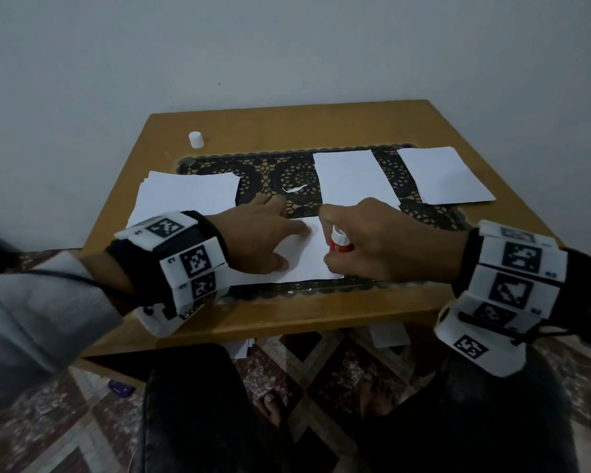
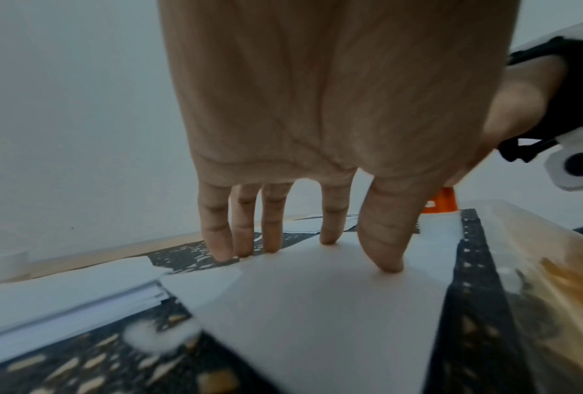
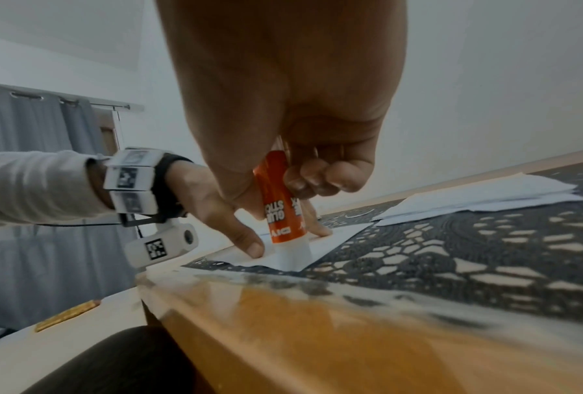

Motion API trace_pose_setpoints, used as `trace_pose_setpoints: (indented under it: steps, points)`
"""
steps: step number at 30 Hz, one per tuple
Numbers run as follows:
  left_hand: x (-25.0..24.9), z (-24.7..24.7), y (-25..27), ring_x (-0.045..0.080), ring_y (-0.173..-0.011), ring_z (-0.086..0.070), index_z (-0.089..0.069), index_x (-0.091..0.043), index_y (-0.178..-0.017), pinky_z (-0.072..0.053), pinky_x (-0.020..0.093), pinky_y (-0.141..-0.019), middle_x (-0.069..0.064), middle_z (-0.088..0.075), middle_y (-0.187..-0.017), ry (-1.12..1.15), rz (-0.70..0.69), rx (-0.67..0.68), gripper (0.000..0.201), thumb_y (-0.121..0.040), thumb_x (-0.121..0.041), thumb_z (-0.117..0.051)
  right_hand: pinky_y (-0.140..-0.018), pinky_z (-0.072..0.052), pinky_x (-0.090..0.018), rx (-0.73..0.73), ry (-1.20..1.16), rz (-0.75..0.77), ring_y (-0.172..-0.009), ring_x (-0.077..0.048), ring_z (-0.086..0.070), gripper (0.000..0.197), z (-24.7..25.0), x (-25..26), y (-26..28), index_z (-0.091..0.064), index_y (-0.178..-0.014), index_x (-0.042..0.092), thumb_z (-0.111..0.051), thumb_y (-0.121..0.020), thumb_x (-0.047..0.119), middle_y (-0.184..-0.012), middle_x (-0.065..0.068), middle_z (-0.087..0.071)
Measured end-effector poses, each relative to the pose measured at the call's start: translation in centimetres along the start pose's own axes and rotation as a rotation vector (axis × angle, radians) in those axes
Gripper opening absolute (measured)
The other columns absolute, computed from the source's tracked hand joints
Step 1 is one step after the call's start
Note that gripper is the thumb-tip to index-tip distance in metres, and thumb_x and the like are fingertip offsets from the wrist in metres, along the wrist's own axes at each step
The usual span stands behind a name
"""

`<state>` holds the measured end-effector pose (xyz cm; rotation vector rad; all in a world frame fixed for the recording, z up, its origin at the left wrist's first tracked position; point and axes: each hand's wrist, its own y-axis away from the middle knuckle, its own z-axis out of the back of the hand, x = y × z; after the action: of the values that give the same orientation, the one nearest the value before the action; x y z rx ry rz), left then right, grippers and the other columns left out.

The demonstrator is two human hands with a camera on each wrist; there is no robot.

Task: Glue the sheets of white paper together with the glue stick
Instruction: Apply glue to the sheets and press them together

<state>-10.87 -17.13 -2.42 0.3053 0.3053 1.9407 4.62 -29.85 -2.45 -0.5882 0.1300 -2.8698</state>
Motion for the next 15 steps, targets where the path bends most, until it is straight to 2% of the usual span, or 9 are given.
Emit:
trace_pose_setpoints:
  steps: [3,5,7,9,12,13,15]
  points:
    - [0.5,0.5,-0.7,0.029,-0.128,-0.031,-0.031,-0.034,-0.139,-0.035,0.045,-0.104,0.007,-0.034,-0.138,0.082,0.006,0.028,0.071,-0.081,-0.046,-0.068,-0.049,-0.039,-0.032,0.022,-0.045,0.008,-0.051,-0.021,-0.049,0.024,0.4,0.2,0.5,-0.051,-0.079,0.007,-0.073,-0.079,0.018,-0.062,-0.006,-0.057]
    - [0.8,1.0,-1.3,0.028,-0.125,-0.033,-0.031,-0.028,-0.139,-0.037,0.043,-0.102,0.006,-0.035,-0.137,0.092,0.045,0.045,0.080,-0.074,-0.048,-0.075,-0.051,-0.043,-0.030,0.007,-0.094,-0.078,-0.056,-0.020,-0.056,0.022,1.5,0.0,0.4,-0.055,-0.079,0.008,-0.073,-0.080,0.020,-0.065,-0.005,-0.061]
    - [1.0,1.6,-1.8,0.026,-0.121,-0.037,-0.032,-0.023,-0.138,-0.039,0.042,-0.100,0.006,-0.037,-0.134,0.120,0.084,0.079,0.088,-0.068,-0.049,-0.079,-0.057,-0.046,-0.032,-0.040,-0.071,-0.181,-0.065,-0.018,-0.059,0.020,3.1,-0.4,0.2,-0.057,-0.079,0.013,-0.071,-0.080,0.027,-0.071,-0.002,-0.063]
    - [1.1,1.9,-2.1,0.024,-0.114,-0.043,-0.035,-0.019,-0.134,-0.042,0.039,-0.095,0.004,-0.043,-0.125,0.163,0.099,0.106,0.087,-0.066,-0.046,-0.082,-0.060,-0.042,-0.031,-0.134,-0.010,-0.226,-0.071,-0.020,-0.057,0.020,4.4,-0.9,0.1,-0.059,-0.078,0.013,-0.070,-0.080,0.030,-0.074,-0.002,-0.062]
    - [1.4,2.3,-2.6,0.021,-0.093,-0.050,-0.044,-0.017,-0.118,-0.044,0.031,-0.075,0.003,-0.053,-0.105,0.263,0.105,0.120,0.067,-0.068,-0.038,-0.083,-0.055,-0.036,-0.030,-0.204,0.002,-0.281,-0.068,-0.022,-0.054,0.022,5.6,-1.3,0.0,-0.060,-0.080,0.007,-0.069,-0.080,0.027,-0.075,-0.007,-0.061]
    - [1.5,2.3,-2.8,0.019,-0.085,-0.049,-0.048,-0.018,-0.107,-0.041,0.028,-0.067,0.002,-0.053,-0.097,0.288,0.100,0.114,0.054,-0.069,-0.037,-0.082,-0.053,-0.035,-0.028,-0.205,0.005,-0.296,-0.067,-0.020,-0.052,0.022,5.7,-1.3,0.0,-0.059,-0.079,0.008,-0.069,-0.080,0.027,-0.074,-0.006,-0.060]
    - [1.7,2.3,-2.8,0.016,-0.074,-0.046,-0.047,-0.024,-0.082,-0.035,0.027,-0.061,-0.001,-0.051,-0.084,0.298,0.095,0.092,0.035,-0.073,-0.035,-0.080,-0.053,-0.035,-0.027,-0.206,0.011,-0.307,-0.066,-0.017,-0.051,0.020,5.8,-1.3,-0.1,-0.057,-0.077,0.012,-0.069,-0.079,0.028,-0.072,-0.002,-0.059]
